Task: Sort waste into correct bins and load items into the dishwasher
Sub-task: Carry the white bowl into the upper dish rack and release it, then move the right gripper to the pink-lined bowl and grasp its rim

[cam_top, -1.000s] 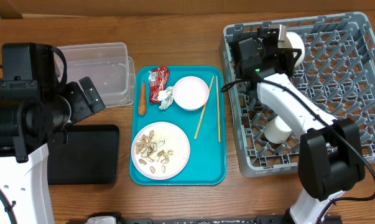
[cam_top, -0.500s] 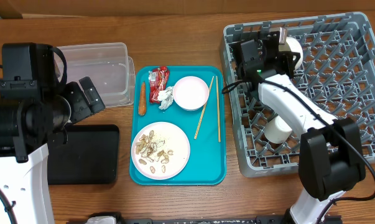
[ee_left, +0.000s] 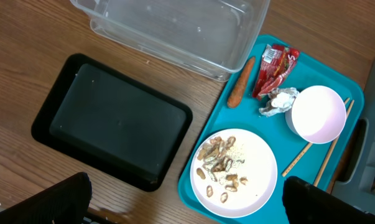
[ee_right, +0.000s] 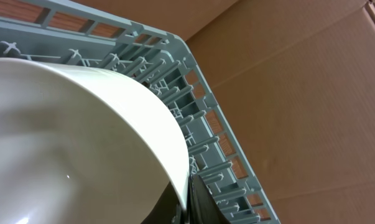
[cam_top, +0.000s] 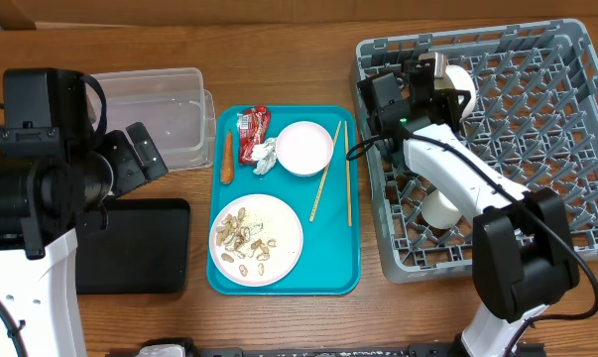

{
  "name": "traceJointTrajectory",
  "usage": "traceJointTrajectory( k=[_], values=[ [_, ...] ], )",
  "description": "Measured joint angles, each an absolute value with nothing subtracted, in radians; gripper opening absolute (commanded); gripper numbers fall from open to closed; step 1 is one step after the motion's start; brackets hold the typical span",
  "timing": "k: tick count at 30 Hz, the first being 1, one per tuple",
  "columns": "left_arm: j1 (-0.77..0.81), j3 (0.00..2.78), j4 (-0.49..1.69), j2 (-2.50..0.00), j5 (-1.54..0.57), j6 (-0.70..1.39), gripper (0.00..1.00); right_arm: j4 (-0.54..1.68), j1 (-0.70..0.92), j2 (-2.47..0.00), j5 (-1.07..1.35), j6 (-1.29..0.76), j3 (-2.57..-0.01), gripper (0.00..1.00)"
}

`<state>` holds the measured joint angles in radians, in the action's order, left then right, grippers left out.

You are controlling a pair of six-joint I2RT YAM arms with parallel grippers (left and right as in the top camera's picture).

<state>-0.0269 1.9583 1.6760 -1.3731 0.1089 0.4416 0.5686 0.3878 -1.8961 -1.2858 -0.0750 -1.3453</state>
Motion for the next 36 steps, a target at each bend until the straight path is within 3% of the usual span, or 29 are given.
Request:
traceJointTrajectory(
  k=[4,5,6,8,9,18,21,24,26,31,36],
  values=[
    [-0.027,1.958,1.676,-1.373,0.109,0.442,1.0,0.606,0.405,-1.895,-1.247,-0.081,-1.342,0.34],
    [-0.027,1.958,1.676,-1.373,0.109,0.442,1.0,0.626,0.416,-1.895,-1.235,-0.073,-1.338,0.57],
    [-0.027,1.958,1.676,-1.373,0.109,0.442,1.0,0.634,0.424,-1.895,-1.228,-0.08,-1.336,0.69],
    [-0.027,1.958,1.676,-1.373,0.109,0.442,1.0,0.657,0.444,-1.895,-1.215,-0.075,-1.334,0.83],
    [-0.027,1.958,1.676,-1.373,0.109,0.442,1.0,0.666,0.454,-1.895,-1.21,-0.073,-1.334,0.85],
    [-0.027,1.958,1.676,-1.373,0.109,0.442,1.0,0.78,0.57,-1.893,-1.179,-0.052,-1.382,0.89],
    [-0.027,1.958,1.676,-1.373,0.109,0.442,1.0,0.842,0.624,-1.865,-1.105,-0.047,-1.458,0.99],
    [-0.027,1.958,1.676,-1.373,0.109,0.442,1.0,0.862,0.663,-1.81,-0.983,-0.062,-1.512,1.0],
    [-0.027,1.958,1.676,-1.373,0.109,0.442,1.0,0.866,0.682,-1.76,-0.858,-0.087,-1.535,0.95],
    [-0.027,1.958,1.676,-1.373,0.109,0.442,1.0,0.906,0.647,-1.699,-0.422,-0.262,-1.556,0.59],
    [-0.027,1.958,1.676,-1.373,0.109,0.442,1.0,0.928,0.564,-1.744,-0.139,-0.535,-1.538,0.57]
  ],
)
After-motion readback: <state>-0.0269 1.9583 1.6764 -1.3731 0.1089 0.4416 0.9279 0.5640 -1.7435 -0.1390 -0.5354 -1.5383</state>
